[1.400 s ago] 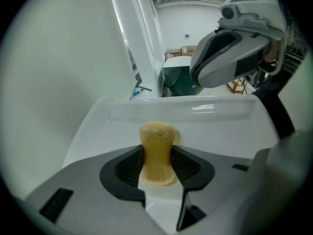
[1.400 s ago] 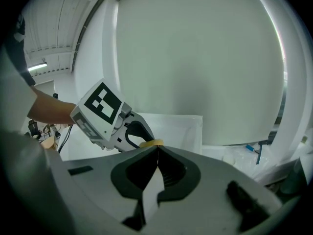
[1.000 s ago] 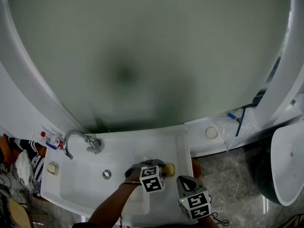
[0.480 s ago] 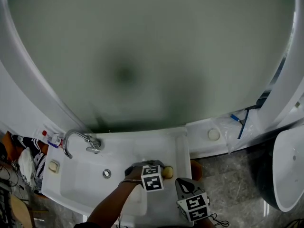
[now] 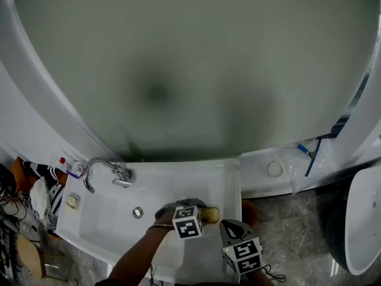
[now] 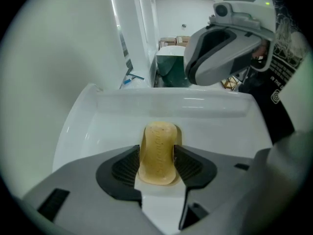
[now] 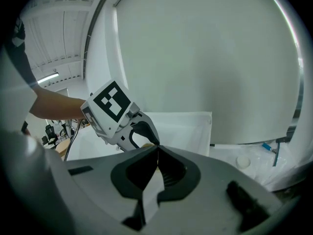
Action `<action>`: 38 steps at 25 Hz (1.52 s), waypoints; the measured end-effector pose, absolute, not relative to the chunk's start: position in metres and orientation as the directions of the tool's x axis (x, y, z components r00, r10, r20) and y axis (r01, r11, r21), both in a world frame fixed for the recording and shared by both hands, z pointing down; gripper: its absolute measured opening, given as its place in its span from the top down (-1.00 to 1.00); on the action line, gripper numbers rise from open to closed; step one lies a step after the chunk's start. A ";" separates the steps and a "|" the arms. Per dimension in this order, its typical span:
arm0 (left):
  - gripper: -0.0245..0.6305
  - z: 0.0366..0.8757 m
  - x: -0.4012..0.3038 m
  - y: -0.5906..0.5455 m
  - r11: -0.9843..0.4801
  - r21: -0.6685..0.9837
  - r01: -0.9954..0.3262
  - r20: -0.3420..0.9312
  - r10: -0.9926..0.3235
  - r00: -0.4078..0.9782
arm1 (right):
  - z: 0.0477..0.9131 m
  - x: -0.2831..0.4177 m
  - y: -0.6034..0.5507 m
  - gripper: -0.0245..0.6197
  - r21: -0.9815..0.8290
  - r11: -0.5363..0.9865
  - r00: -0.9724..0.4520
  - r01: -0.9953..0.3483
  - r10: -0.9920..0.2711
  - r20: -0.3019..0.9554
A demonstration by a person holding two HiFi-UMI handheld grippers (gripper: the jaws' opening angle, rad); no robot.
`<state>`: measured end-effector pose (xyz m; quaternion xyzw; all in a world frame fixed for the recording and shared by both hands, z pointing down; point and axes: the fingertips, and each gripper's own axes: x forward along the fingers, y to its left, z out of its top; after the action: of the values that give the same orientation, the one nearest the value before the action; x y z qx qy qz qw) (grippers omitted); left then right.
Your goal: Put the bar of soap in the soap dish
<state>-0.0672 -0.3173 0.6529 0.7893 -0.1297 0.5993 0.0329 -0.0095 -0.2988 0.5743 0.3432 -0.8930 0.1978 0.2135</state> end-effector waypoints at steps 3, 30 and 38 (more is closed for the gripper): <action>0.24 0.643 -0.068 -0.317 -0.949 -0.119 -0.292 0.938 -0.204 0.279 | 0.573 -0.014 -0.297 0.89 -0.214 0.701 -0.689 -0.680 -0.511 0.513; 0.61 0.564 -0.078 -0.239 -0.741 -0.193 -0.643 0.662 -0.582 0.472 | 0.532 -0.055 -0.234 0.89 -0.155 0.678 -0.661 -0.719 -0.596 0.455; 0.75 0.542 -0.082 -0.215 -0.631 -0.118 -0.767 0.568 -0.677 0.469 | 0.520 -0.063 -0.207 0.89 -0.145 0.672 -0.657 -0.726 -0.616 0.435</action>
<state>-0.0821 -0.2149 0.5420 0.8536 -0.4228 0.2943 0.0769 -0.0633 -0.2067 0.5204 0.3743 -0.8968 0.1549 0.1778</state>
